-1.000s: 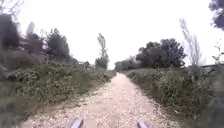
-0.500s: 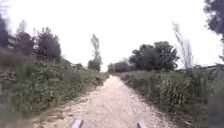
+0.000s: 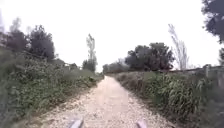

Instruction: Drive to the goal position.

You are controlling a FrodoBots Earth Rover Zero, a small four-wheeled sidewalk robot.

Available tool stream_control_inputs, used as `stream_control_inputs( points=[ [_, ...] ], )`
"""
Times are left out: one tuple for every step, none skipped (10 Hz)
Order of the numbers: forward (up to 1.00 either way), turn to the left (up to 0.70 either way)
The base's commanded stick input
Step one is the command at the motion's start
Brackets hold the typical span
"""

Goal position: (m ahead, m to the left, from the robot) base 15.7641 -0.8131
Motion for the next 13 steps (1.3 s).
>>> stream_control_inputs(
  points=[
    [0.7, 0.0],
    [0.7, 0.0],
    [0.7, 0.0],
    [0.7, -0.19],
    [0.7, -0.13],
    [0.7, -0.03],
    [0.7, 0.0],
    [0.7, 0.0],
    [0.7, 0.0],
    [0.7, 0.0],
    [0.7, 0.0],
    [0.7, 0.0],
    [0.7, 0.0]
  ],
)
